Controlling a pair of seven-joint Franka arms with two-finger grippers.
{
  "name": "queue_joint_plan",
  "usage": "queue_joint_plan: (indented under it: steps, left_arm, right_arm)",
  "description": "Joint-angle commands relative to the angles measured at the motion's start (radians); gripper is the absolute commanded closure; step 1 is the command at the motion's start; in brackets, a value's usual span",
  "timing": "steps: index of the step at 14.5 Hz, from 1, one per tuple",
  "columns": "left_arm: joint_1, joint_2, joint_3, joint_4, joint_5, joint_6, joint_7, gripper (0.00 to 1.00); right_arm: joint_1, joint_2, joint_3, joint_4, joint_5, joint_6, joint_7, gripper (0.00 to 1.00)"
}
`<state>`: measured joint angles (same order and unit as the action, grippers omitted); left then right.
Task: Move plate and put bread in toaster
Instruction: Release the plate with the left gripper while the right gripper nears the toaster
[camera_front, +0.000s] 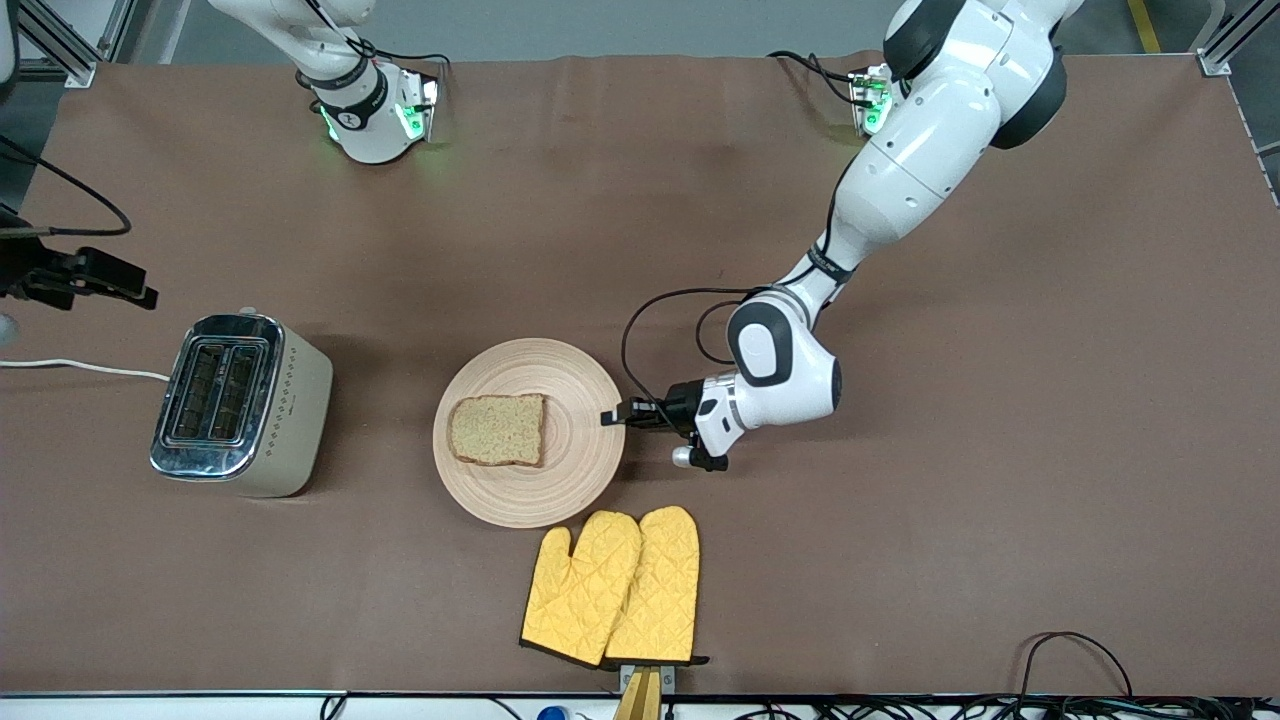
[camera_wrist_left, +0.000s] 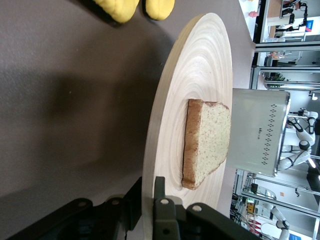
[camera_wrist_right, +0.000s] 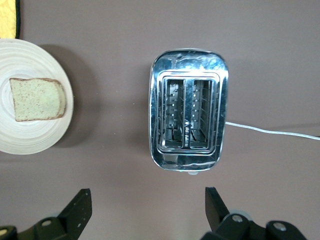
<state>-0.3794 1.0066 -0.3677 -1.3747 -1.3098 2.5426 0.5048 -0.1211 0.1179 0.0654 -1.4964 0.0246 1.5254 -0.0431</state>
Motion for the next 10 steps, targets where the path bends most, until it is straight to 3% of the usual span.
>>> queue_joint_plan:
  steps: [1, 3, 6, 7, 8, 9, 10]
  left_arm:
    - [-0.035, 0.035, -0.004, 0.048, -0.036, 0.034, 0.015, 0.95]
    - [-0.036, 0.044, -0.004, 0.052, -0.037, 0.039, 0.015, 0.91]
    - [-0.036, 0.047, -0.004, 0.057, -0.036, 0.039, 0.015, 0.74]
    - [-0.035, 0.046, -0.004, 0.057, -0.036, 0.039, 0.015, 0.57]
    - [-0.033, 0.046, -0.002, 0.055, -0.036, 0.039, 0.015, 0.10]
    - [-0.030, 0.038, 0.004, 0.055, -0.032, 0.038, 0.009, 0.00]
    - [-0.021, 0.033, 0.004, 0.055, -0.032, 0.038, -0.002, 0.00]
  right_arm:
    - [0.018, -0.020, 0.008, -0.062, 0.005, 0.053, 0.054, 0.00]
    - [0.044, -0.017, 0.008, -0.085, 0.003, 0.091, 0.084, 0.00]
    - [0.058, -0.015, 0.008, -0.145, 0.005, 0.168, 0.112, 0.00]
    - [0.079, -0.006, 0.008, -0.156, 0.005, 0.186, 0.142, 0.00]
    - [0.096, 0.002, 0.008, -0.166, 0.005, 0.217, 0.166, 0.00]
    - [0.116, 0.014, 0.008, -0.183, 0.003, 0.249, 0.193, 0.00]
    - [0.135, 0.038, 0.008, -0.194, 0.003, 0.289, 0.218, 0.00]
